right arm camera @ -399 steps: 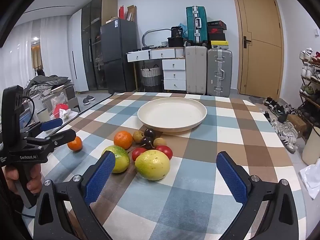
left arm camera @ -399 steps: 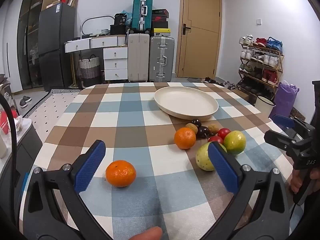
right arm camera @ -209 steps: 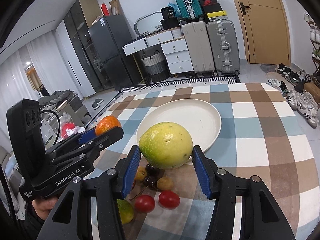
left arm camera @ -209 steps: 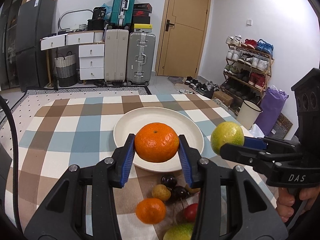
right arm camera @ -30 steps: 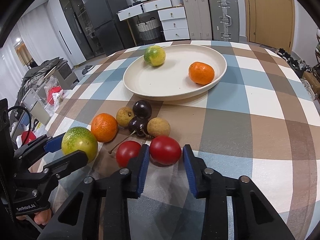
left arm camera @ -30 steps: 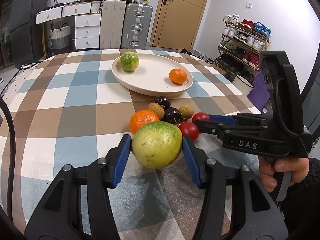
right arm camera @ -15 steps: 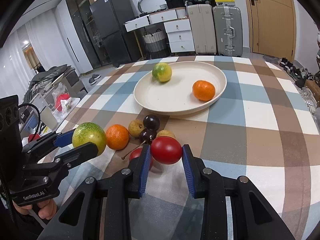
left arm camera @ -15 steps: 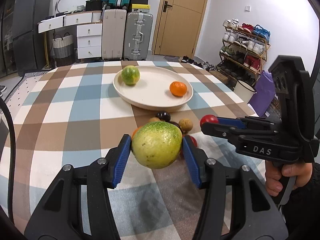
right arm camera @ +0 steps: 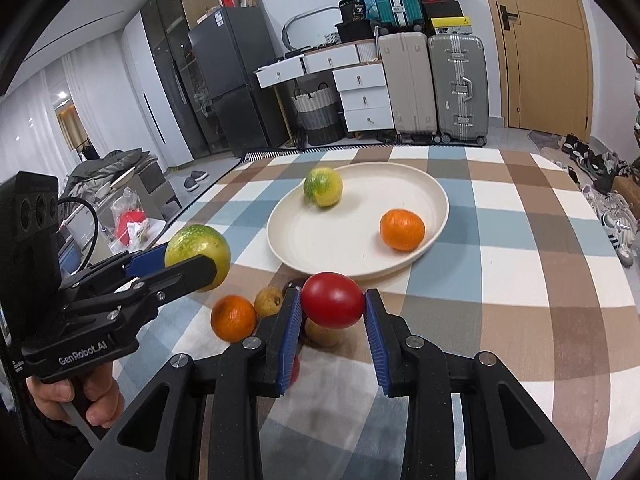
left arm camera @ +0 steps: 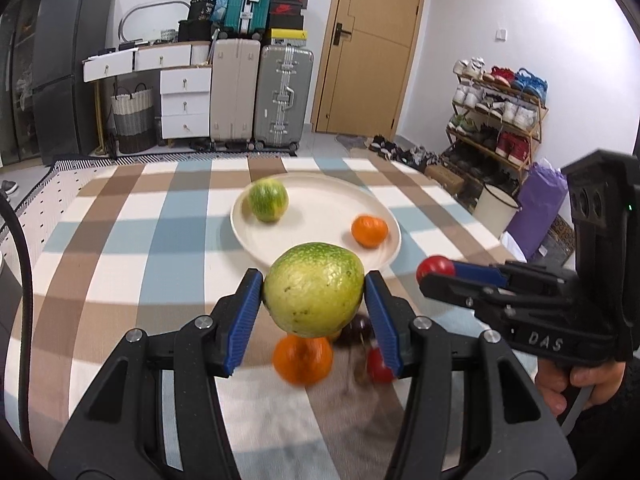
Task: Organize fruits
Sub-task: 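Carry both fruits onto the white plate and open both tools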
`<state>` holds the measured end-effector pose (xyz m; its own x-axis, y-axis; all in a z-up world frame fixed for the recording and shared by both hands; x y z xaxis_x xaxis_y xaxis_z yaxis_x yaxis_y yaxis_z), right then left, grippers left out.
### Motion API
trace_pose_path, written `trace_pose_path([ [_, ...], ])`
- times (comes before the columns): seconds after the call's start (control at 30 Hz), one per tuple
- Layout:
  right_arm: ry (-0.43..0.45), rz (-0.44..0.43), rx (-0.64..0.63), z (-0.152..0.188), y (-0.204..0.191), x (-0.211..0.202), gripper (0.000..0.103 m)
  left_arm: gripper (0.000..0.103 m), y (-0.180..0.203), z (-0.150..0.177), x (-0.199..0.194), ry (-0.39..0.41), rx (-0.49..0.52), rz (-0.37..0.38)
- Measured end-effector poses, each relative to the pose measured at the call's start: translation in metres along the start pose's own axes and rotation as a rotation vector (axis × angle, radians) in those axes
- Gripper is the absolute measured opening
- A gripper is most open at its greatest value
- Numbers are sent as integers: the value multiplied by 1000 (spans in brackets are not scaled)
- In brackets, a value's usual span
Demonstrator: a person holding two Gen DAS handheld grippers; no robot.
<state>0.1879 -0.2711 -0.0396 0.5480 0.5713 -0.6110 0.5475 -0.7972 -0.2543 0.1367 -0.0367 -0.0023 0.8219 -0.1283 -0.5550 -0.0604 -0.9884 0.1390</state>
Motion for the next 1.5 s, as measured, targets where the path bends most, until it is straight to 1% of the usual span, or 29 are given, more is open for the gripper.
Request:
trace_pose_path([
  [0.2, 27, -13, -5, -15, 0, 7, 32, 50, -5, -18, 13, 39, -7, -12],
  [0.53, 40, -6, -12, -38, 5, 24, 32, 50, -4, -36, 42, 67, 9, -25],
  [0.73, 44, -9, 23, -40, 20, 39, 32, 50, -3, -36, 61, 59, 31, -34],
  [0.9, -2, 3, 41, -34, 27, 59, 32, 50, -6, -30, 74, 33, 29, -50],
  [1.1, 3, 15, 55, -37, 32, 63, 33, 50, -9, -26, 84, 20, 19, -55],
  [1.23, -11, 27, 69, -37, 35, 70, 33, 50, -10, -25, 86, 8, 19, -54],
  [1.33, -13, 38, 73, -37, 36, 70, 37, 50, -13, -25, 84, 20, 6, -41],
  [1.4, -3, 46, 73, -37, 36, 68, 47, 50, -14, -25, 82, 35, 5, -39],
  [1.47, 8, 53, 71, -37, 36, 65, 50, 51, -13, -24, 81, 32, 13, -45],
  [1.5, 8, 56, 69, -37, 36, 64, 52, 54, -13, -24, 82, 27, 15, -50],
])
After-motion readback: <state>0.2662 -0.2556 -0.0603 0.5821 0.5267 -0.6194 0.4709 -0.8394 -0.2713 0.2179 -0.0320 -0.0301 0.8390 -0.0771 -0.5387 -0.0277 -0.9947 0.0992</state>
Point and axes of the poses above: each gripper's, at about its wrist camera, not at the fingertips, and x roughly the way its jaws point, y to its right, z to its underside, the point moved 2 cm from there along x, roughly the way its jaws point, and after that the axes turned 2 degrees about -z, right-handed, at the moved point
